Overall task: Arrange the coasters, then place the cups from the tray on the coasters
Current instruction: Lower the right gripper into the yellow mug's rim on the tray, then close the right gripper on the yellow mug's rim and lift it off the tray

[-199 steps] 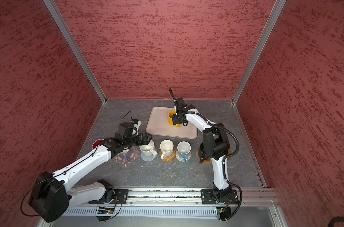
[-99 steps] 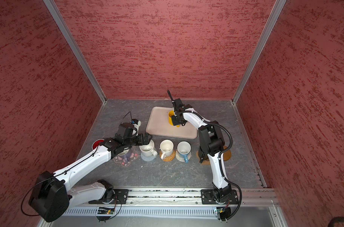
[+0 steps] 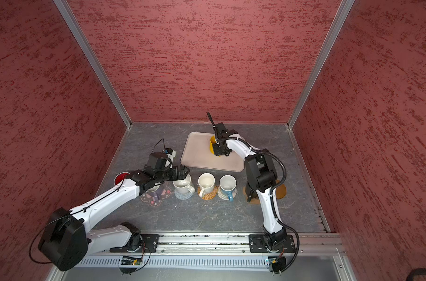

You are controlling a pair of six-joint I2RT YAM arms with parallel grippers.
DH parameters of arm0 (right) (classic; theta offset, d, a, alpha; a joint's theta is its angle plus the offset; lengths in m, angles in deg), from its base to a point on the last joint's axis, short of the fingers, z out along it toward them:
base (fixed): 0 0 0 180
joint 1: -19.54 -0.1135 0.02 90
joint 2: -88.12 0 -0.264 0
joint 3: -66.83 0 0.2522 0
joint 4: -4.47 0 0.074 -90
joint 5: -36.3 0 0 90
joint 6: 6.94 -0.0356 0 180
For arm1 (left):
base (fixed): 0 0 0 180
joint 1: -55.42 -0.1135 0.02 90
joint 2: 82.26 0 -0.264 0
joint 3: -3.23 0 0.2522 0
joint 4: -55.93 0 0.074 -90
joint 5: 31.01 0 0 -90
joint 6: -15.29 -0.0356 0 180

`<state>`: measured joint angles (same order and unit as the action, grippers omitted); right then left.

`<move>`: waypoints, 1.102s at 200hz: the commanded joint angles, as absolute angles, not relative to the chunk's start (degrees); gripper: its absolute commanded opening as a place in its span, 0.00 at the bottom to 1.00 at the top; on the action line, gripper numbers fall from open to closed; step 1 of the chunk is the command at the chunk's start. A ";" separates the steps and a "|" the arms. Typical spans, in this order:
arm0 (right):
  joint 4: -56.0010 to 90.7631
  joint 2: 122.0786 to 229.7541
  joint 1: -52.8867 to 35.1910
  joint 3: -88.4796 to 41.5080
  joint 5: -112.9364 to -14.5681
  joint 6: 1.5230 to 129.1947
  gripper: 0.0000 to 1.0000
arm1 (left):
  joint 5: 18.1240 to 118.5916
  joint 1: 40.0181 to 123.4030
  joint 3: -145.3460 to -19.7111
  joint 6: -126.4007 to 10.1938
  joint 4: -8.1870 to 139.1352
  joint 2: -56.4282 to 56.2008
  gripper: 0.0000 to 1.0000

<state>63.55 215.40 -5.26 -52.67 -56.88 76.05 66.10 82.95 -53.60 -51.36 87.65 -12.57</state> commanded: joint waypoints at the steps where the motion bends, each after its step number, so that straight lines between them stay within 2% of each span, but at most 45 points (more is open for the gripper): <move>1: 63.39 215.16 -4.99 -53.63 -55.72 76.82 0.00 | 66.81 82.51 -55.04 -50.74 86.73 -12.47 1.00; 116: 55.56 201.19 -4.76 -45.00 -51.60 72.54 0.00 | 65.07 86.80 -61.53 -50.89 90.03 -10.08 1.00; 220: 52.62 185.42 -0.75 -29.81 -49.03 67.93 0.00 | 65.37 89.68 -68.63 -51.78 88.32 -2.57 1.00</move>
<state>56.99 191.14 -1.96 -31.36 -51.83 69.52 65.05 88.68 -66.51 -51.16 89.38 -4.76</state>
